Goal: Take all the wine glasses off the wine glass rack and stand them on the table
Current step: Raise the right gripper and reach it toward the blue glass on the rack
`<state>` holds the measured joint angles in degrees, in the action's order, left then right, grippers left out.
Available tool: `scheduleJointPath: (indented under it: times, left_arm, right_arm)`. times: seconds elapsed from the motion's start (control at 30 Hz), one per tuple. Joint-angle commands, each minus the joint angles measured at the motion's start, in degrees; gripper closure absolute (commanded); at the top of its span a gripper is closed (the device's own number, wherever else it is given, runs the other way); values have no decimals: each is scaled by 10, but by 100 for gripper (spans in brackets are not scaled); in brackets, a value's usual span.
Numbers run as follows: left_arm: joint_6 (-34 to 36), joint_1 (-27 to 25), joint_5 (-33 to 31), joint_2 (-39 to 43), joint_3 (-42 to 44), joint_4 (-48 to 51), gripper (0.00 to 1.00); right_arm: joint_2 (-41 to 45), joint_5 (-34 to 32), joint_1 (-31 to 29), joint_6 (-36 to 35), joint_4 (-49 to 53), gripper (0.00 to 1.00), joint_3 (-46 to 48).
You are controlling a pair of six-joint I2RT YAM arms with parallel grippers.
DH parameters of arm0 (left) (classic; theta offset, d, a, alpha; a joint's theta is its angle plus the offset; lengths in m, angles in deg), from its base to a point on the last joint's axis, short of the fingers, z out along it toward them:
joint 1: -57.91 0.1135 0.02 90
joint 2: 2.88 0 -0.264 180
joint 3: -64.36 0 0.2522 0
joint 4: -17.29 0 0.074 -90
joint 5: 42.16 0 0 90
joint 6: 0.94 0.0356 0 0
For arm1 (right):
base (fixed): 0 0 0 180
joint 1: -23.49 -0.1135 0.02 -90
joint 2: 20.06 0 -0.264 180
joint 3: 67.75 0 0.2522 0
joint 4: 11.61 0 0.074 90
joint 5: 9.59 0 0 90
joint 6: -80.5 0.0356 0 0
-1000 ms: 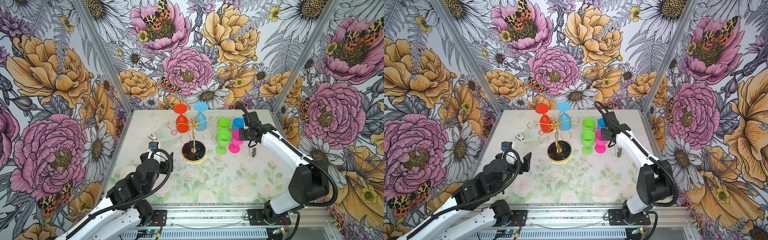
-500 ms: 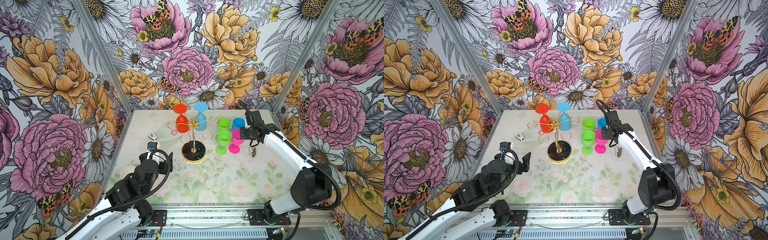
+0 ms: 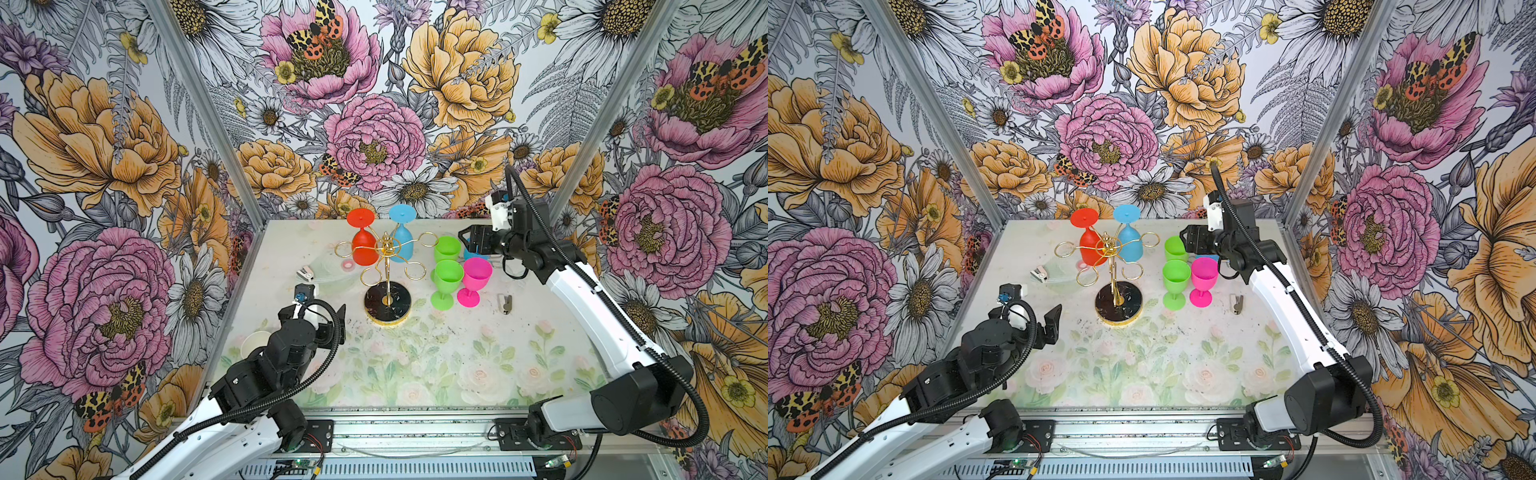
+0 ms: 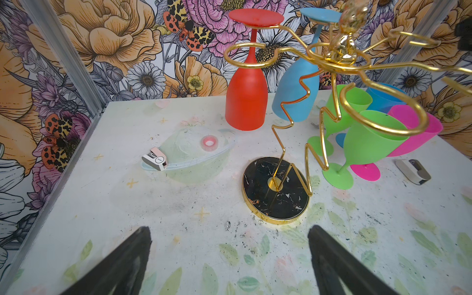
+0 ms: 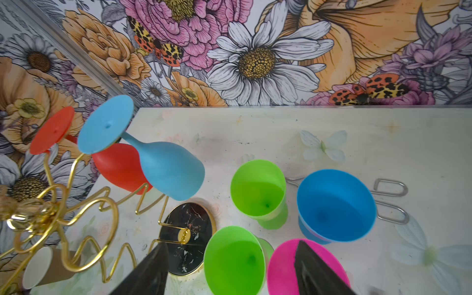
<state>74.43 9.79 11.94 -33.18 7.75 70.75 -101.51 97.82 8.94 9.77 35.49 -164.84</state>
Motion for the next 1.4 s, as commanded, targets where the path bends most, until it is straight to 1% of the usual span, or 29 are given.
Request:
scheduleJointPath:
  times: [0.0, 0.17, 0.3, 0.43, 0.7, 0.97, 1.07, 1.23, 1.37]
  left_arm:
    - [-1, 6, 15, 9, -8, 2, 3]
    - [0, 6, 19, 14, -7, 2, 3]
    - [-2, 6, 21, 20, -5, 1, 3]
    - [-1, 5, 21, 23, -5, 1, 3]
    - [-2, 5, 28, 24, -3, -1, 3]
    - [-3, 4, 30, 30, 0, -2, 3]
    - [-1, 4, 29, 32, 1, -2, 3]
    - [0, 4, 29, 31, 1, -3, 3]
    - [2, 4, 29, 28, 1, -5, 3]
  right_arm:
    - [-19, 98, 3, 55, -89, 24, -24]
    - [-69, 141, 2, 75, -123, 26, -66]
    - [-116, 193, -1, 87, -130, 22, -108]
    - [-146, 203, -11, 88, -133, 22, -134]
    - [-208, 225, -27, 105, -136, 25, -192]
    - [-262, 226, -41, 122, -135, 26, -233]
    - [-277, 230, -43, 126, -136, 28, -242]
    - [-288, 235, -50, 130, -135, 35, -249]
    - [-293, 238, -52, 135, -135, 43, -249]
